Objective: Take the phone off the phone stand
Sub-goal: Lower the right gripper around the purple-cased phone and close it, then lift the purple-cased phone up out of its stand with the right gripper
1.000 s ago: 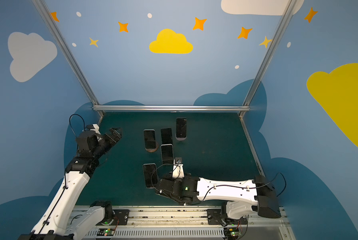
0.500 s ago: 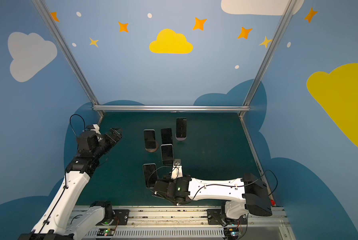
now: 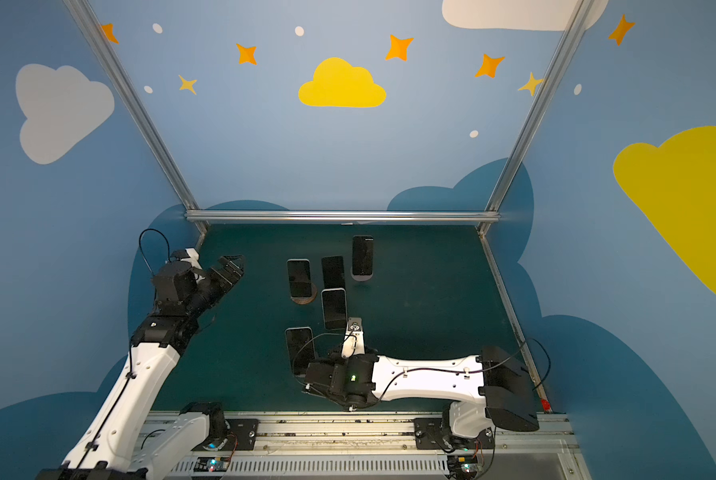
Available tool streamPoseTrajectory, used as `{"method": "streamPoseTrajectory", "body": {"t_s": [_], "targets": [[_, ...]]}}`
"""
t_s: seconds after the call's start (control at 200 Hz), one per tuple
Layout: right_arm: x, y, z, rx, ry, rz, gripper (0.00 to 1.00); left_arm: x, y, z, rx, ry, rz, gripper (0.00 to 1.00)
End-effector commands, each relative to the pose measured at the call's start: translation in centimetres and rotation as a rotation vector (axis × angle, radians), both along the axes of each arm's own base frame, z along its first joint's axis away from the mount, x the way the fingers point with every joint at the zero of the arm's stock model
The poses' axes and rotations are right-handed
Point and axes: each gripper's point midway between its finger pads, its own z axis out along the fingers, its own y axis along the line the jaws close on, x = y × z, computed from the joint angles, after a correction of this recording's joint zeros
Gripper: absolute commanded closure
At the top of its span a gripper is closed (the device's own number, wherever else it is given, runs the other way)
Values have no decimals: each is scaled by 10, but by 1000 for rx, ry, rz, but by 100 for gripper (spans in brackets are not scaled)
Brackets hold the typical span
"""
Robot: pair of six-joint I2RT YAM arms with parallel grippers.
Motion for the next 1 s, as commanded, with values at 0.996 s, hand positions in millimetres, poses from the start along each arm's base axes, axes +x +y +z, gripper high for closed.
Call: {"method": "streamPoseTrajectory", "body": {"t_s": [0.996], "targets": [[-5, -2, -4, -74, -33, 49, 27, 2, 1, -1, 22, -2, 2, 1]]}}
